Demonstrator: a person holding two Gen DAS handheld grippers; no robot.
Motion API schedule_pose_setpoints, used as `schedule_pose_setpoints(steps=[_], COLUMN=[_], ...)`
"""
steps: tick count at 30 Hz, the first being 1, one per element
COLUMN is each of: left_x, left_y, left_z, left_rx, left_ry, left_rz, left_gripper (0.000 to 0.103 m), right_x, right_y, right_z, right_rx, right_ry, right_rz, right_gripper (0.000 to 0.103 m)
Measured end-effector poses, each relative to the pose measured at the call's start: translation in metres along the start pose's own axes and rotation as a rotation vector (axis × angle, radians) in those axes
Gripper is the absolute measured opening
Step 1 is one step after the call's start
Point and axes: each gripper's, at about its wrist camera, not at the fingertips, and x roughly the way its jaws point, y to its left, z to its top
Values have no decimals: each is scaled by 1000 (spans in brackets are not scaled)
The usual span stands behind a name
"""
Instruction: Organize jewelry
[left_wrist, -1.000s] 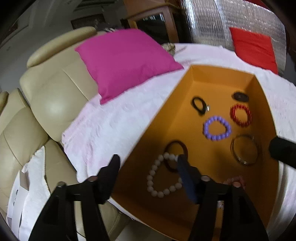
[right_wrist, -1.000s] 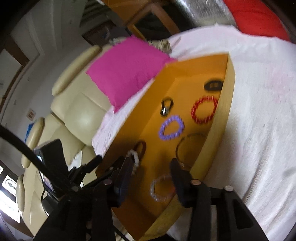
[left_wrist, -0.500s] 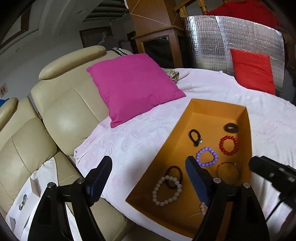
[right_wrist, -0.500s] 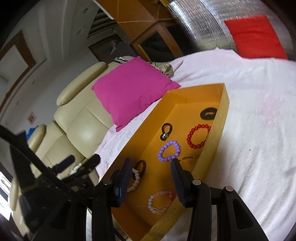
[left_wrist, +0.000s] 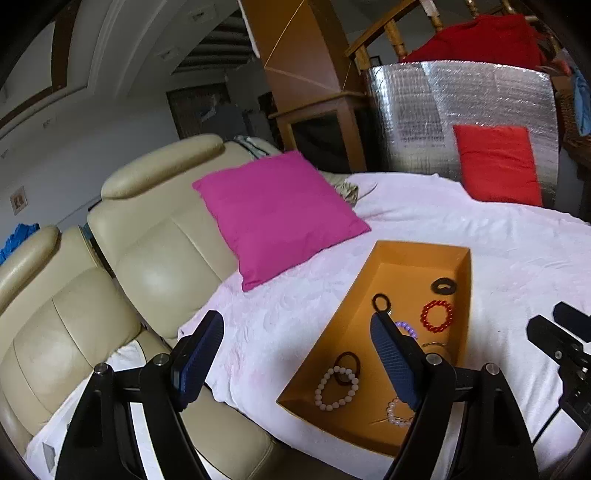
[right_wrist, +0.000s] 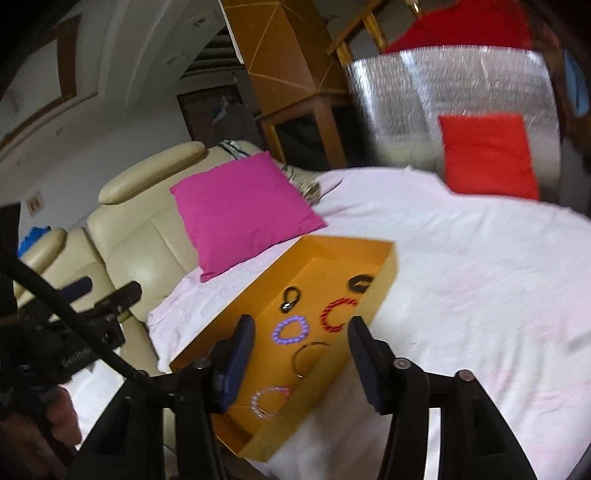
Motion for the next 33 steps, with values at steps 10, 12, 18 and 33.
schedule_pose_setpoints(steps=[10,12,18,33], left_x=[-60,-70,-91,-112], left_y=[9,11,15,23], left_z=[14,15,16,13], left_rx=[-24,-26,-38,-62], left_ry=[-67,-81,-96,-139], left_rz=[-28,-30,-59,-55], left_gripper=[82,82,83,83], right_x=[-75,-87,-113,-124], right_y=[23,27,41,65], right_z=[6,8,12,7], right_rx=[-120,-120,-141,-181], right_ry=[-42,-54,-87,-80], right_rz=[-120,-122,-136,-152], right_gripper=[66,66,69,69])
